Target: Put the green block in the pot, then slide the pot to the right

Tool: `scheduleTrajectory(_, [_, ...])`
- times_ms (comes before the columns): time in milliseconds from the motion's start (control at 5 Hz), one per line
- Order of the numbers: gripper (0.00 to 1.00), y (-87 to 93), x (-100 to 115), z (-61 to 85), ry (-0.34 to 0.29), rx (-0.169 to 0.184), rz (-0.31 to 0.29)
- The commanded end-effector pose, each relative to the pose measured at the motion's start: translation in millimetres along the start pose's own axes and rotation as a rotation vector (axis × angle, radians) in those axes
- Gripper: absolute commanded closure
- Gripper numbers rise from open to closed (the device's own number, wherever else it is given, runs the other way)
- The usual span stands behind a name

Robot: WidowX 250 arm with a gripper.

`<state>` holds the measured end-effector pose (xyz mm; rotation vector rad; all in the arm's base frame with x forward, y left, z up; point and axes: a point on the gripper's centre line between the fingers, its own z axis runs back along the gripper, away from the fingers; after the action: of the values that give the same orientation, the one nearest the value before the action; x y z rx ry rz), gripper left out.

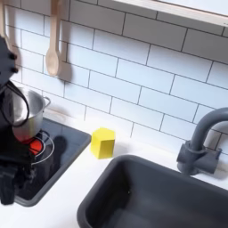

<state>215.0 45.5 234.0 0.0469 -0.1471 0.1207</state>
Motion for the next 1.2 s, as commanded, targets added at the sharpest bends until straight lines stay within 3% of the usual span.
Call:
scheduleTrajectory(0, [0.00, 25.7, 37, -12.0, -0.016, 0.026, 0.024])
scheduleTrajectory(600, [0.00, 58.4, 72, -25.3, -0.025, 0.070, 0.030])
scheduleTrajectory(1000, [0.00, 71.3, 87, -42.0, 0.003, 0.067, 0.033])
